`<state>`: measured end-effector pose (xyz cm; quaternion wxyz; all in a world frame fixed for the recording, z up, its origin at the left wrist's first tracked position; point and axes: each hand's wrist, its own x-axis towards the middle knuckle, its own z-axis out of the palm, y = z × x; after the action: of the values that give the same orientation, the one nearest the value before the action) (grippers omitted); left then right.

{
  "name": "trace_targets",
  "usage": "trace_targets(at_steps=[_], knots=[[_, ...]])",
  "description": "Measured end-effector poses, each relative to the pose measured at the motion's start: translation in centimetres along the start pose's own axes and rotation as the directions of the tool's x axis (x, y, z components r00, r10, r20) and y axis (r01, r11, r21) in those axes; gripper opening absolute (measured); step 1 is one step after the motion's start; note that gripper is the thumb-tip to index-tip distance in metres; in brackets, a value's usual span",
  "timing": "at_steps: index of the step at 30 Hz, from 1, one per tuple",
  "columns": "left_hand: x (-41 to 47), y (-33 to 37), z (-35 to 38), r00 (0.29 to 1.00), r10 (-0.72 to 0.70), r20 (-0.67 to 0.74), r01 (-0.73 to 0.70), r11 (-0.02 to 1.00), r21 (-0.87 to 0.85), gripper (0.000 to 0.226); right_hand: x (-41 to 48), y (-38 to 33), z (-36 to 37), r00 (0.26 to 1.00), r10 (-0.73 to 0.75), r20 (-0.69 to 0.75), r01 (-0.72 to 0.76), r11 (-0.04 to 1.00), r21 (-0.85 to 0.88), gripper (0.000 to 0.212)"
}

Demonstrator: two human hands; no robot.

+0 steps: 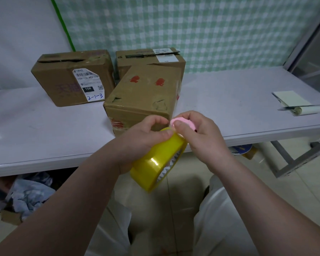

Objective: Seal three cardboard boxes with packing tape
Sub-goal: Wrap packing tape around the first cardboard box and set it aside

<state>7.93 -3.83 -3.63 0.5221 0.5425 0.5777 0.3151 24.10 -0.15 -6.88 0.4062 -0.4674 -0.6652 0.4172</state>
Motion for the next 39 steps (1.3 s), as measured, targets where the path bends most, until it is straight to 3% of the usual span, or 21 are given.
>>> trace_targets(at_steps=[2,5,7,9,12,14,16,18,20,21,22,25,27,31,34,36,37,39], knots=[[0.3,0.8,0.7,1.000,0.017,-0.006,-0.017,1.000,-0.012,0.032,0.2,0.5,-1.0,0.990,0.035,-0.134,-0.041,0.998,-0.044,0.006],[1.2,1.8,2.3,0.999,0.035,0.010,-0.034,0.990,-0.135,0.031,0.4,0.8,-2.6,0.957,0.125,-0.261,-0.135,0.991,-0.022,0.035],[2.1,2.3,3.4,0.999,0.039,0.025,-0.034,0.982,-0.187,0.032,0.4,0.6,-3.6,0.930,0.189,-0.314,-0.179,0.982,0.061,0.041],[3.2,2.6,4.4,0.998,0.064,0.030,-0.056,0.973,-0.225,0.037,0.7,0.4,-4.6,0.915,0.290,-0.281,-0.244,0.951,0.189,0.033],[4.4,3.4,5.7,0.995,0.096,0.036,-0.083,0.961,-0.262,0.039,1.3,0.0,-5.4,0.930,0.348,-0.113,-0.300,0.902,0.311,0.030],[4.9,4.2,6.3,0.994,0.106,-0.006,-0.106,0.986,-0.130,0.037,2.2,0.0,-5.6,0.935,0.326,-0.142,-0.256,0.894,0.368,0.028],[5.4,4.9,6.3,0.980,0.178,-0.091,-0.158,0.969,0.189,0.032,3.3,0.2,-5.9,0.927,0.314,-0.206,-0.206,0.884,0.419,0.029],[6.0,4.9,5.6,0.906,0.348,-0.240,-0.206,0.858,0.470,0.021,4.7,0.8,-6.3,0.915,0.250,-0.317,-0.169,0.950,0.263,0.036],[6.6,4.6,4.0,0.788,0.506,-0.350,-0.179,0.733,0.656,0.018,6.3,1.5,-6.6,0.913,0.121,-0.389,-0.160,0.985,-0.069,0.044],[7.1,4.3,2.9,0.760,0.535,-0.369,-0.116,0.671,0.732,0.022,7.1,1.9,-6.7,0.924,0.063,-0.378,-0.168,0.953,-0.251,0.047],[7.6,3.8,1.9,0.772,0.516,-0.371,-0.027,0.609,0.792,0.028,7.9,2.4,-6.6,0.939,0.021,-0.343,-0.174,0.890,-0.422,0.050],[8.7,2.4,-0.5,0.918,0.259,-0.301,0.158,0.457,0.875,0.055,9.8,4.6,-5.8,0.977,-0.021,-0.212,-0.156,0.607,-0.779,0.049],[9.2,1.9,-1.2,0.963,0.160,-0.219,0.140,0.400,0.906,0.060,10.6,6.0,-5.2,0.986,0.020,-0.164,-0.150,0.522,-0.840,0.050],[8.9,1.8,-1.9,0.980,0.139,-0.143,0.085,0.354,0.931,0.058,11.4,8.3,-4.4,0.992,0.098,-0.081,-0.116,0.441,-0.890,0.050],[8.9,1.6,-2.5,0.977,0.177,-0.122,0.047,0.377,0.925,0.051,11.5,8.7,-3.9,0.984,0.161,-0.074,-0.137,0.432,-0.892,0.053],[8.9,1.6,-3.0,0.968,0.212,-0.132,0.029,0.428,0.903,0.049,10.9,7.8,-3.8,0.985,0.090,-0.145,-0.170,0.423,-0.890,0.059],[8.9,1.6,-3.2,0.963,0.227,-0.142,0.024,0.457,0.889,0.048,10.6,6.9,-3.5,0.981,0.010,-0.194,-0.177,0.457,-0.871,0.062],[9.0,1.5,-3.4,0.953,0.248,-0.175,0.035,0.482,0.875,0.049,9.8,4.4,-2.0,0.963,-0.068,-0.259,-0.138,0.703,-0.697,0.065]])
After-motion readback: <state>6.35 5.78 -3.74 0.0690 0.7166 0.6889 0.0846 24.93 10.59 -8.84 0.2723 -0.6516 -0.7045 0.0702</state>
